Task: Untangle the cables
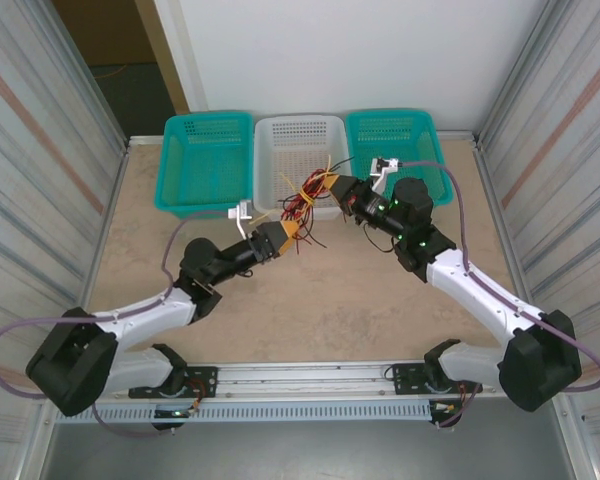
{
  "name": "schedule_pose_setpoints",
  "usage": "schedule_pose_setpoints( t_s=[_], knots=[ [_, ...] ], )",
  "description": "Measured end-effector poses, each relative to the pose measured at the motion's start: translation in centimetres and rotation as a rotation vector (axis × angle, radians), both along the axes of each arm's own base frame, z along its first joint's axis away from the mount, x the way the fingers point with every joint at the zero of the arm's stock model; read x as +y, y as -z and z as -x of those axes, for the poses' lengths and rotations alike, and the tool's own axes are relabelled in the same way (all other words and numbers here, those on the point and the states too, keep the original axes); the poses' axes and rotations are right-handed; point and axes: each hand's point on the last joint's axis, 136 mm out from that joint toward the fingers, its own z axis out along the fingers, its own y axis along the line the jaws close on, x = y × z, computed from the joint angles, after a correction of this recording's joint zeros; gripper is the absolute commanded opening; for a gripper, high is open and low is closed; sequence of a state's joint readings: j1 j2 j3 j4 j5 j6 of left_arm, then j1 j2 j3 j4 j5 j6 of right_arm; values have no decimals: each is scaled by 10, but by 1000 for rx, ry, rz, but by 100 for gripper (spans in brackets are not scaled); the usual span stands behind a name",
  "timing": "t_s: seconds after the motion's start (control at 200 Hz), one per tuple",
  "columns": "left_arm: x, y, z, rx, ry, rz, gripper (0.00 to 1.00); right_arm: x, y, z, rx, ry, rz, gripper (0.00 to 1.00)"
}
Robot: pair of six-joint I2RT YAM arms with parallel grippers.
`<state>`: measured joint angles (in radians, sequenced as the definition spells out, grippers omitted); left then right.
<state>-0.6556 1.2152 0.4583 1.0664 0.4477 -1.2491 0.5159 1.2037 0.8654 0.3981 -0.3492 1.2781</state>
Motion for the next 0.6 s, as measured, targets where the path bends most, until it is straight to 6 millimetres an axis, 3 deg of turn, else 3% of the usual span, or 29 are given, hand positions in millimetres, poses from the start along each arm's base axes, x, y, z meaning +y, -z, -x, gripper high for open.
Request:
schedule_pose_setpoints(
  t_s=[0.125,0.296,0.476,0.601],
  knots=[
    [-2,18,-24,30,-47,13,77,1,-9,0,1,2,-54,0],
    [-15,44,-40,121,-64,34,83,9,-4,5,25,5,-110,0],
    [-11,22,-41,71,-97,92,82,17,14,8,79,12,-134,0],
    [2,3,-45,26,-144,135,72,15,18,6,101,28,-156,0]
  ],
)
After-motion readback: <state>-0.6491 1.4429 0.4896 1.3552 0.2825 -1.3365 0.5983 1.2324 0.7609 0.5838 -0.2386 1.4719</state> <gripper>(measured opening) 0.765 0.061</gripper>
